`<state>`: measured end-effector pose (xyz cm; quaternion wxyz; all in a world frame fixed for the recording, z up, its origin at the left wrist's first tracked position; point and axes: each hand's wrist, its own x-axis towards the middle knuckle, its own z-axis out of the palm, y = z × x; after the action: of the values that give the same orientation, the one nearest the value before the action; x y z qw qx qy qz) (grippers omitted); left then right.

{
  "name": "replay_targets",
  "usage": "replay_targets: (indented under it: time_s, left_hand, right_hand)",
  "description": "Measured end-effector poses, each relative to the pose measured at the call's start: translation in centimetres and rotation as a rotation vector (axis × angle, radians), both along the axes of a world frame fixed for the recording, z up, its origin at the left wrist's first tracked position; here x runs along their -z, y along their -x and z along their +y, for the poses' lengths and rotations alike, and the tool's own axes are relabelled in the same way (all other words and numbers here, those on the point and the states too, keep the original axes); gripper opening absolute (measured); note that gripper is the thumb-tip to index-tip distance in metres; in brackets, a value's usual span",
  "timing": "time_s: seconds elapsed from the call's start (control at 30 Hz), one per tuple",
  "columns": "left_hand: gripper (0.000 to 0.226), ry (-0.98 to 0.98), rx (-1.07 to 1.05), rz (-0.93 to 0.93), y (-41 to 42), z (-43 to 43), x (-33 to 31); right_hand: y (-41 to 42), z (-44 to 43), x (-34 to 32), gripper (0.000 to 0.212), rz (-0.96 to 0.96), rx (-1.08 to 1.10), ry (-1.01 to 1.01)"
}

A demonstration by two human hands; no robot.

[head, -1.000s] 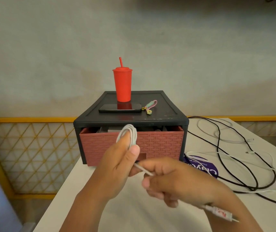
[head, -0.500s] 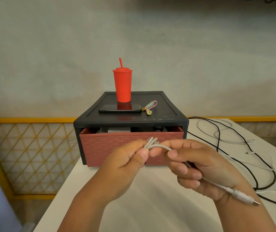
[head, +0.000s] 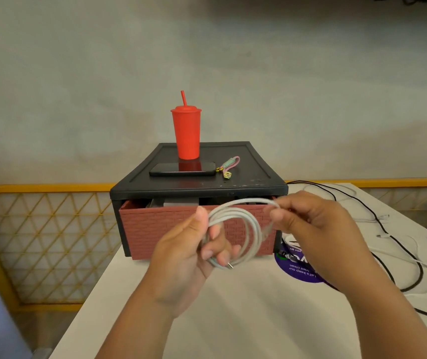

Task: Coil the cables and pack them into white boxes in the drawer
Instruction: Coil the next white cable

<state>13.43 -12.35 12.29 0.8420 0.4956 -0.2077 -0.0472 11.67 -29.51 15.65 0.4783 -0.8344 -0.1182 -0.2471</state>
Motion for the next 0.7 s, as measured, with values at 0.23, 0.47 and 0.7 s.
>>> replay_targets:
  time_s: [0.23,0.47,0.7]
  left_hand:
    - [0.04,0.204,0.285,0.219,0.8,-2.3,0.0]
    - [0.051,0.22,0.116,0.179,0.4,-1.5,-0.6]
    - [0.045,-0.014,-0.308,-0.029,0.6,-2.1,-0.1]
  right_hand:
    - [-0.8,1.1,0.6,0.017,0.215,-0.3,-0.82]
    - [-1.0,2.0,1.2,0.019,0.377,-0.45,-0.782]
    - [-0.9,3.5,2.1,0.036,0.372,-0.653,-0.618]
